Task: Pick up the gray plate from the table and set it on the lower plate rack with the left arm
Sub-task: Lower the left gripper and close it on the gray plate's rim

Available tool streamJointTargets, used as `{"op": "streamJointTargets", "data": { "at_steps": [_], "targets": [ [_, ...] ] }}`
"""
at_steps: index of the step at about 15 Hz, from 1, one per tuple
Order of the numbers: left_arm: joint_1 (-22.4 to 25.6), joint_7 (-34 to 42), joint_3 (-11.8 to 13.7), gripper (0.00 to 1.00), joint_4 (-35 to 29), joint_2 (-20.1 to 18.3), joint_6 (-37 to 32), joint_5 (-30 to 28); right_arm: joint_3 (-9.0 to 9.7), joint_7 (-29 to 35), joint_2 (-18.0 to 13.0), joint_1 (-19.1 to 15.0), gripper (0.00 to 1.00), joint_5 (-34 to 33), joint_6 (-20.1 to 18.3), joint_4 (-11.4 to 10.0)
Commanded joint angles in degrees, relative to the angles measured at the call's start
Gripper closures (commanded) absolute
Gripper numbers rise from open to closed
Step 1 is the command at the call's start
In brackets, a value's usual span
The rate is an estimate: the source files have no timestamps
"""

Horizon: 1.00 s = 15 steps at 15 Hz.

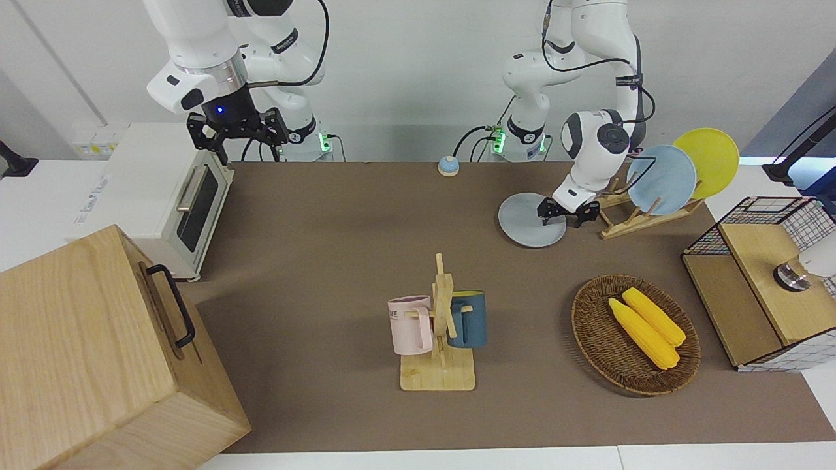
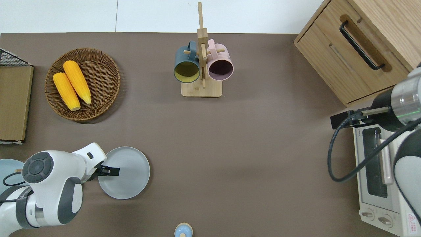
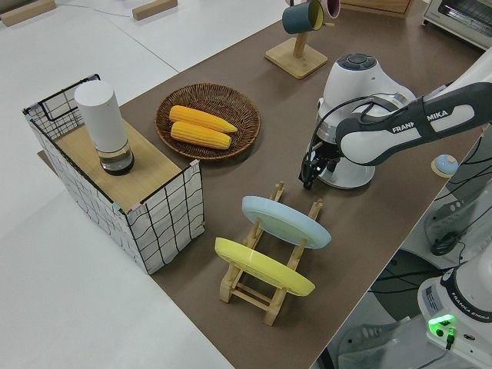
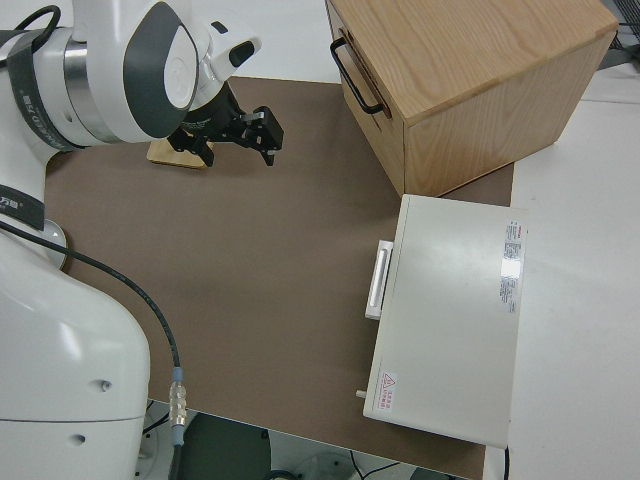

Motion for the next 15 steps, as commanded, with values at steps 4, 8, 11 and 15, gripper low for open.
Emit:
{"op": "streamJointTargets", "data": {
  "at_steps": [4, 8, 11, 15],
  "targets": [
    [-0.6, 0.4, 0.5, 0.48, -0.6, 0.5, 1.4, 0.4, 1.0, 0.7, -0.2, -1.1, 0.017, -0.1, -0.8, 0.5],
    [-0.7, 0.6, 0.2, 0.91, -0.6, 0.5, 1.2, 0.4, 1.0, 0.7, -0.1, -1.1, 0.017, -0.1, -0.8, 0.5],
    [-0.7, 0.7, 0.1, 1.0, -0.6, 0.5, 0.8, 0.4, 1.0, 0.7, -0.1, -1.1, 0.017, -0.1, -0.8, 0.5],
    [-0.8, 1.4, -0.1, 1.0, -0.5, 0.5, 0.5, 0.4, 1.0, 0.7, -0.2, -1.1, 0.017, -0.1, -0.7, 0.5]
  ]
}}
